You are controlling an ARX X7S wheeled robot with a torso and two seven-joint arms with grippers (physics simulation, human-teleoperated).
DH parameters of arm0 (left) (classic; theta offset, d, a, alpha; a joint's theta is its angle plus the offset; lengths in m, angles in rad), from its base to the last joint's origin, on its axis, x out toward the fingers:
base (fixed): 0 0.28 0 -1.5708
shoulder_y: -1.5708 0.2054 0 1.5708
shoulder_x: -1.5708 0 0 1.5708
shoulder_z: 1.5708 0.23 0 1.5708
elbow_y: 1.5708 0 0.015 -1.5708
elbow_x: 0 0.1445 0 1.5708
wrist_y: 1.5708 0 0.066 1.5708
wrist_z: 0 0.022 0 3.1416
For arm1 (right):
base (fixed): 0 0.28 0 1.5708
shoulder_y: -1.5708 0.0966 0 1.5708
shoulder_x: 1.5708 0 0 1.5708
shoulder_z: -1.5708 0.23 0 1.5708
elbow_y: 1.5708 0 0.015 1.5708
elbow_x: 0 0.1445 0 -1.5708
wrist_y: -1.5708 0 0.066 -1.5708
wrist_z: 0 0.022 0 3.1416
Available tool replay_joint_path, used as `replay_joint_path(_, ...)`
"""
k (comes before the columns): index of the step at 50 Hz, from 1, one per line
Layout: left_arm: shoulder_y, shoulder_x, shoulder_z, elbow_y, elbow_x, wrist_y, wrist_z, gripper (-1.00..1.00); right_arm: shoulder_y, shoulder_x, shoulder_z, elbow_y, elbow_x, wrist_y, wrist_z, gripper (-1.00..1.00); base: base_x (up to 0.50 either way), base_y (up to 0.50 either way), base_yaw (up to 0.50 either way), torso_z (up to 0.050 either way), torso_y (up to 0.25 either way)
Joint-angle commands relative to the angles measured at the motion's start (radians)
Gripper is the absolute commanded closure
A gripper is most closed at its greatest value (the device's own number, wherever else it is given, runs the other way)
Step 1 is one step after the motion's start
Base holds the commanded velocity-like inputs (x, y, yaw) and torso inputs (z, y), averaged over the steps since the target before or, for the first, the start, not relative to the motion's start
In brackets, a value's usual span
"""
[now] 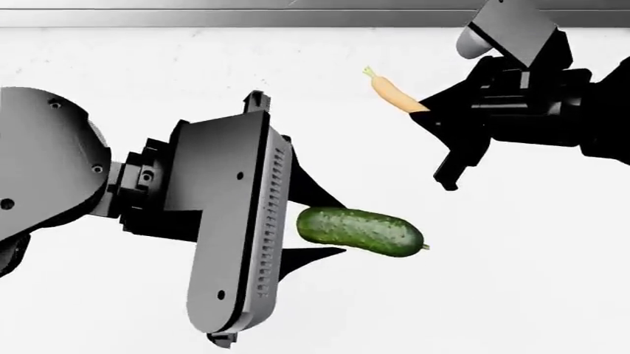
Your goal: Place the two vegetables and bowl onto the tray for setting up a vegetable dip station.
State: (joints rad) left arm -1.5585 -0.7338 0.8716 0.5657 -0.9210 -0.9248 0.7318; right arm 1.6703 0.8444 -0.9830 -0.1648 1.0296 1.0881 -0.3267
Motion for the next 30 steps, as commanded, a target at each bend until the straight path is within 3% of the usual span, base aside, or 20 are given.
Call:
replay_joint_path(1,-0.08,-0.018,-0.065,0.057,-0.077,-0.059,-0.047,1.0,0.05,0.038,0.028,-0.094,0.049,0.064,0.025,1.0,0.0,0.0,0.0,0.0,0.0)
replay_joint_path(4,-0.079,-0.023,-0.07,0.073,-0.09,-0.065,-0.059,1.0,0.048,0.043,0.045,-0.104,0.088,0.083,0.041,1.0,-0.08,0.03,0.0,0.0,0.0)
replay_joint_path(14,-0.073,-0.033,-0.068,0.08,-0.085,-0.058,-0.058,1.0,0.037,0.054,0.048,-0.12,0.085,0.059,0.036,1.0,-0.5,0.05,0.0,0.0,0.0)
replay_joint_path(23,-0.066,-0.034,-0.061,0.072,-0.069,-0.044,-0.052,1.0,0.017,0.05,0.043,-0.111,0.075,0.04,0.039,1.0,-0.02,0.0,0.0,0.0,0.0)
replay_joint_path(30,-0.07,-0.031,-0.062,0.076,-0.073,-0.048,-0.057,1.0,0.021,0.062,0.044,-0.119,0.084,0.055,0.046,1.0,-0.14,-0.5,0.0,0.0,0.0)
